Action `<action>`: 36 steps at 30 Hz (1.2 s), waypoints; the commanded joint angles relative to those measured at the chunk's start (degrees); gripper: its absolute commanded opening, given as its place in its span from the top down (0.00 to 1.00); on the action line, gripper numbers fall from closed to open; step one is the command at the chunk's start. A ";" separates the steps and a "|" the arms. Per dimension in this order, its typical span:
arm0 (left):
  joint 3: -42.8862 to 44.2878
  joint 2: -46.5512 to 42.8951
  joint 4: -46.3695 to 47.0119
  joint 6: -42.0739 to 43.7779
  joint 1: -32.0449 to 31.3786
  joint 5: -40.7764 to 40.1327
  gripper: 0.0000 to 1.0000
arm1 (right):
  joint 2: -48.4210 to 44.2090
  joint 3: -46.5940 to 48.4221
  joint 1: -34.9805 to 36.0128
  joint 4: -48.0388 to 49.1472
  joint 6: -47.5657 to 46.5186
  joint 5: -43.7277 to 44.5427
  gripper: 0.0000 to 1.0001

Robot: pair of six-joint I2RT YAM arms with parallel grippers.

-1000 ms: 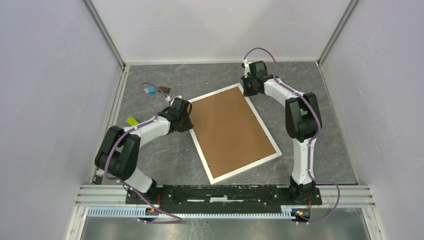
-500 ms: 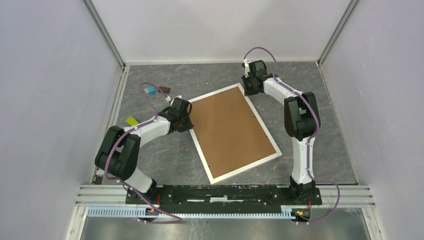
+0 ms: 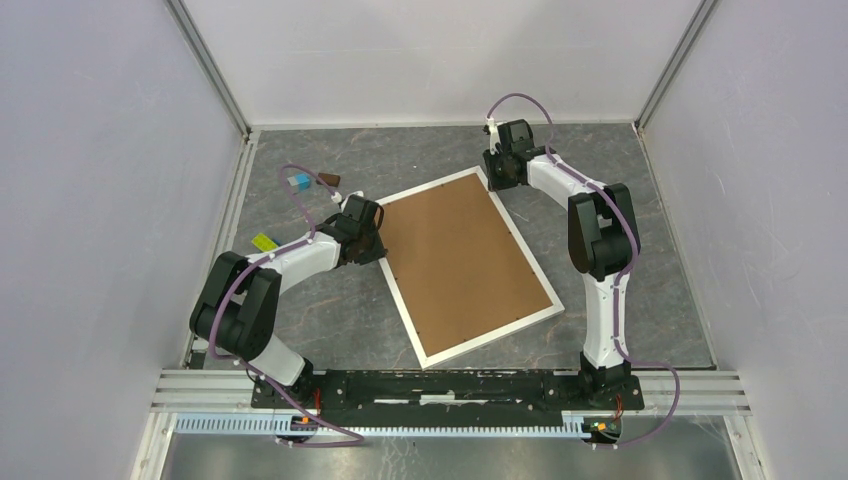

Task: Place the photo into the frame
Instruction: Install the photo frame at the center of the board.

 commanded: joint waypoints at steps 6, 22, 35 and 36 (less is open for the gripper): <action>-1.16 2.72 -0.31 2.67 -0.30 1.65 0.98 | -0.14 -0.03 0.00 -3.84 -2.20 1.53 0.71; -1.07 2.90 -0.33 2.68 -0.33 1.73 0.98 | -2.58 -2.57 0.01 -3.64 -2.23 -1.73 0.73; -1.08 2.87 -0.37 2.73 -0.30 1.74 0.98 | 0.49 -0.47 -0.03 -3.18 -2.22 0.23 0.71; -1.08 2.93 -0.37 2.74 -0.30 1.76 0.98 | -0.03 -0.76 0.01 -3.08 -2.16 0.78 0.71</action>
